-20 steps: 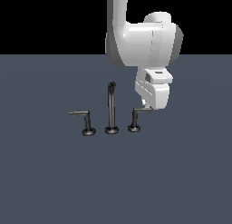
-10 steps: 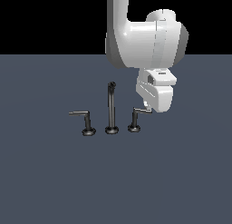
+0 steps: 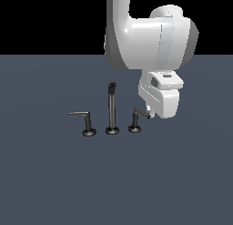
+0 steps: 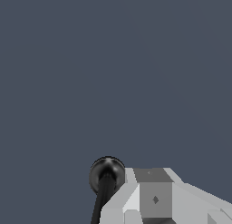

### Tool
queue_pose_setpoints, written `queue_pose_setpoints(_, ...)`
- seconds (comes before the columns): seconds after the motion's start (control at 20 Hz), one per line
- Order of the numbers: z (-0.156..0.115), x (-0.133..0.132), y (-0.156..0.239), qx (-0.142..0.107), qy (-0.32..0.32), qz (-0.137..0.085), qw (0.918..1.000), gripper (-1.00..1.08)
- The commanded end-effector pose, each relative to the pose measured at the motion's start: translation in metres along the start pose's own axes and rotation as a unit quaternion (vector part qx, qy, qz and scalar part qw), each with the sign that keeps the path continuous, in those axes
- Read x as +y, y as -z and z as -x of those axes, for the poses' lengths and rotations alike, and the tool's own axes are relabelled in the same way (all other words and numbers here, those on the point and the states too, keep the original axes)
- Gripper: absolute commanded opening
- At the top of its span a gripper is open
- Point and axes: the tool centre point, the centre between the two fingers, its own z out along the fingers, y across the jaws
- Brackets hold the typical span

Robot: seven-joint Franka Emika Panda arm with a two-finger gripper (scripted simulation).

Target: Turn on the faucet by rotating a designated handle.

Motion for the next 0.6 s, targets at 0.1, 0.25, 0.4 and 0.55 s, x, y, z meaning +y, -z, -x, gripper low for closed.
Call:
queue_pose_setpoints(0.1,0.011,0.006,0.0,-0.001,0.001,0.001,1.0,-1.0)
queue_pose_setpoints(0.25,0.021,0.013,0.0,-0.001,0.0,0.002,1.0,-1.0)
queue_pose_setpoints(0.4,0.031,0.02,0.0,-0.001,0.0,0.003,1.0,-1.0)
queue_pose_setpoints(0.55,0.041,0.028,0.0,-0.001,-0.001,0.005,1.0,-1.0)
